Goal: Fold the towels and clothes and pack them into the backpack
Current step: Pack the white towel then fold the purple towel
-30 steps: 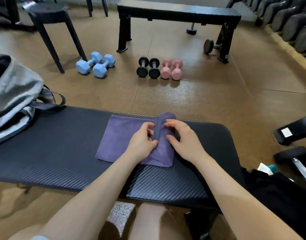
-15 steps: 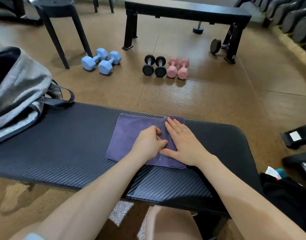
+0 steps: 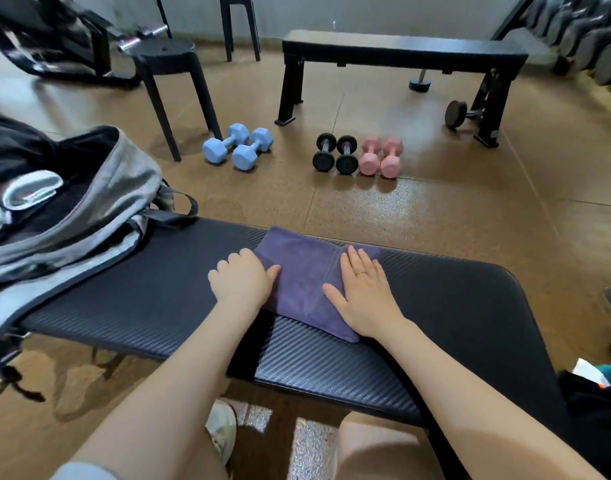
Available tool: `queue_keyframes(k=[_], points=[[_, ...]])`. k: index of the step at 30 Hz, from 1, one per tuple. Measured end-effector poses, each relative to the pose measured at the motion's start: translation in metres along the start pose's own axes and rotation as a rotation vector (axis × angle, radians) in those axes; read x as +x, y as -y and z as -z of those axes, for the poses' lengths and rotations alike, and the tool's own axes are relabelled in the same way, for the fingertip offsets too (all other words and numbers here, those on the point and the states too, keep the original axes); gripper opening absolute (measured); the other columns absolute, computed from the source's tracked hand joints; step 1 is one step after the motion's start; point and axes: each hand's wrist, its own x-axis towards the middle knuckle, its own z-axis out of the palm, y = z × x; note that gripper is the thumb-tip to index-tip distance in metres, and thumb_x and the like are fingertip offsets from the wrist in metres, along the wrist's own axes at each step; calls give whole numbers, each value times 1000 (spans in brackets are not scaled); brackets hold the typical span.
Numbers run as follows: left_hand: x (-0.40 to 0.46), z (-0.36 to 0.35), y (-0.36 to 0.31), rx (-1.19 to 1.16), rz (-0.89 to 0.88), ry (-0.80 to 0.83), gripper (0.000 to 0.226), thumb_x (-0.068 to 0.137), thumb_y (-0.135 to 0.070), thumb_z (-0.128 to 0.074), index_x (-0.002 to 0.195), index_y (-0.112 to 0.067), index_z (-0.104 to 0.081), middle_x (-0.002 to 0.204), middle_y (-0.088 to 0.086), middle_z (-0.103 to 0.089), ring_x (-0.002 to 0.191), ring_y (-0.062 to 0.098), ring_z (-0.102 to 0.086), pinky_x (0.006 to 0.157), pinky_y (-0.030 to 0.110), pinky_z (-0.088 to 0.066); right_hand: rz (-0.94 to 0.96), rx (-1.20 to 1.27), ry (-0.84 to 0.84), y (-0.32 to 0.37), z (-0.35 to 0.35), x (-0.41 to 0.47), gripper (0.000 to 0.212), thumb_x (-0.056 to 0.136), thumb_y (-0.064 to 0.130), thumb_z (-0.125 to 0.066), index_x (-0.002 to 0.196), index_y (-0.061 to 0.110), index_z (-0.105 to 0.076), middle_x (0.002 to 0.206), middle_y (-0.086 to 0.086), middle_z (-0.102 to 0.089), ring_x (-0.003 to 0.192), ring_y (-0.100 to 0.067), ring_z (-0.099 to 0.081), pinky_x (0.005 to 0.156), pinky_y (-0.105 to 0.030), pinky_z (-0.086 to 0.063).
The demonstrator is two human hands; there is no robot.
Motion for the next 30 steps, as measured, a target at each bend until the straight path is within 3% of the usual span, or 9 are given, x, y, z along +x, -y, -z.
queue_keyframes(k=[4, 6, 8, 11, 16, 20, 23, 26, 30], points=[[12, 13, 13, -248, 74, 83, 42, 81, -48, -59, 99, -11, -56, 110, 11, -61, 105, 33, -55, 83, 36, -42, 2, 86, -42, 19, -4, 7, 65, 97, 31, -35, 149, 2, -6, 158, -12, 0, 146, -23, 3, 116, -34, 5], [10, 20, 14, -392, -44, 22, 24, 79, -32, -63, 71, -16, -47, 88, 7, -61, 90, 31, -57, 68, 32, -40, -9, 164, -60, 24, -9, 13, 69, 94, 27, -44, 148, 2, -10, 158, -12, -4, 146, -24, 1, 116, -34, 4], [-4, 30, 5, -522, -184, -34, 31, 76, -23, -64, 62, -18, -37, 70, 1, -51, 79, 28, -53, 60, 31, -34, -11, 334, -159, 25, -15, 16, 72, 88, 28, -53, 146, 0, -19, 156, -13, -15, 145, -26, -7, 116, -33, 0], [-28, 31, -15, -616, -371, -62, 20, 74, -20, -66, 74, -17, -46, 74, 0, -58, 78, 27, -57, 65, 34, -44, -59, 737, -268, 19, -16, 12, 71, 84, 9, -62, 143, 1, -25, 151, -13, -27, 142, -25, -20, 117, -30, -12], [-44, 0, -39, -520, -532, -13, 32, 80, -22, -63, 109, -15, -50, 109, 6, -65, 102, 30, -59, 81, 40, -47, -53, 1288, -293, -6, -7, 2, 77, 83, -18, -39, 141, 27, -19, 153, -8, -22, 139, -11, -27, 114, -29, -26], [-54, -18, -36, -599, -622, 99, 59, 78, -32, -68, 127, -12, -43, 126, 4, -57, 118, 21, -53, 93, 32, -44, 237, 583, -436, -30, 5, -8, 72, 73, -2, -34, 141, 21, -34, 153, 5, -15, 143, -13, -12, 117, -36, -15], [-54, -23, -21, -522, -805, 150, 72, 71, -52, -60, 130, -12, -47, 140, 4, -44, 137, 21, -31, 112, 31, -26, 558, 55, -315, -40, 3, -1, 67, 74, 19, -32, 140, 12, -41, 151, -1, -28, 143, -20, -17, 117, -39, -5], [-55, -31, 0, -452, -865, 95, 73, 70, -58, -48, 133, -22, -50, 149, 10, -31, 140, 25, -24, 114, 32, -16, 552, -110, -116, -52, 4, 12, 67, 88, 52, -23, 147, 21, -24, 155, 7, -17, 144, -11, -9, 117, -38, 1], [-54, -38, 21, -465, -882, 111, 60, 81, -64, -43, 134, -37, -44, 147, 8, -29, 138, 24, -24, 113, 45, -23, 435, -113, -47, -69, 9, 27, 93, 76, 80, 2, 149, 25, -13, 155, 12, -3, 142, -6, 1, 116, -32, 3]])
